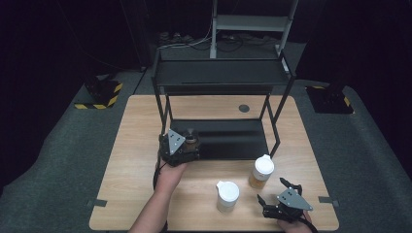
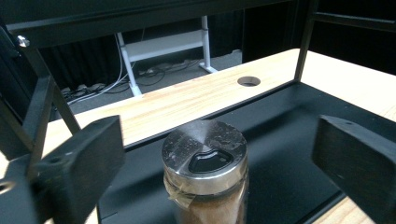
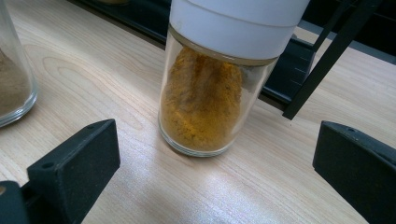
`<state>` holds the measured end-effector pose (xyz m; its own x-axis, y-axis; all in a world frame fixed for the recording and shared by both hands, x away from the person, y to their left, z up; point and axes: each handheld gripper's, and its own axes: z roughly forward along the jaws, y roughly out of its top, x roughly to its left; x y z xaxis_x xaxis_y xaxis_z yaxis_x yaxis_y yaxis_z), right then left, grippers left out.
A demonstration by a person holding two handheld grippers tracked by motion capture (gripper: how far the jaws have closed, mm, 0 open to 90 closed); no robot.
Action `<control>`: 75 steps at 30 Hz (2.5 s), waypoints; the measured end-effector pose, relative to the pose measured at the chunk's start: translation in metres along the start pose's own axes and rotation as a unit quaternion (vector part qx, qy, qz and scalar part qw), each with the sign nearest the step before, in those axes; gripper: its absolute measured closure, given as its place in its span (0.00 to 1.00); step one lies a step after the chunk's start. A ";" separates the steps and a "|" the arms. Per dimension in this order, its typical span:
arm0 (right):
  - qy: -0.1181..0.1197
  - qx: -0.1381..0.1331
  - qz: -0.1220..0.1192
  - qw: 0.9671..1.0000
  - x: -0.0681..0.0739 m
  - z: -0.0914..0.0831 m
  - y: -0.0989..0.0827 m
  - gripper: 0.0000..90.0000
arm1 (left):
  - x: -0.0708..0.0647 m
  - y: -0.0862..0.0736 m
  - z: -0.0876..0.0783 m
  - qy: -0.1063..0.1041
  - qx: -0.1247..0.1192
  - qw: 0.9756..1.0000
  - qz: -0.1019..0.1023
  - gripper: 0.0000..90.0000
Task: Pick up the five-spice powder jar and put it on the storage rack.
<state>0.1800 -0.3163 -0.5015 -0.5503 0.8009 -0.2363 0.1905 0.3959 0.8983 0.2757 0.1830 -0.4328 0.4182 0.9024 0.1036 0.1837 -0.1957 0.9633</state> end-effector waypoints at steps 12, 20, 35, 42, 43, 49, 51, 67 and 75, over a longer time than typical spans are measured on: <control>0.000 0.001 -0.001 1.000 0.000 0.000 0.000 0.00 | 0.000 0.000 -0.023 0.000 -0.002 1.000 0.002 0.01; -0.001 0.001 -0.001 1.000 0.001 0.000 0.000 0.00 | -0.005 -0.004 -0.040 0.004 -0.004 1.000 0.012 0.00; -0.002 0.002 -0.003 1.000 0.001 0.000 0.001 0.00 | -0.009 -0.021 -0.074 0.022 -0.012 0.999 0.021 0.00; -0.003 0.002 -0.005 1.000 0.002 0.000 0.001 0.00 | -0.007 -0.034 -0.090 0.027 -0.007 0.999 0.016 0.00; -0.003 0.002 -0.006 1.000 0.002 0.000 0.001 0.00 | -0.007 -0.037 -0.091 0.028 -0.005 0.999 0.015 0.00; -0.004 0.003 -0.007 1.000 0.003 0.000 0.001 0.00 | -0.003 -0.053 -0.099 0.025 0.010 1.000 0.007 0.00; -0.005 0.003 -0.008 1.000 0.003 0.001 0.001 0.00 | -0.003 -0.058 -0.101 0.023 0.016 1.000 0.004 0.00; -0.016 0.007 -0.009 1.000 0.008 0.001 0.003 0.00 | -0.002 -0.090 -0.099 0.004 0.083 0.997 0.009 0.00; -0.016 0.011 -0.005 1.000 0.008 0.002 0.004 0.00 | -0.013 -0.085 -0.094 0.002 0.110 0.992 0.061 0.01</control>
<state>0.1781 -0.3076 -0.5004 -0.5257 0.8107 -0.2577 0.2026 0.4135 0.8877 0.1713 0.2241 -0.4928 0.4456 0.8685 0.2173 0.3223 -0.3821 0.8661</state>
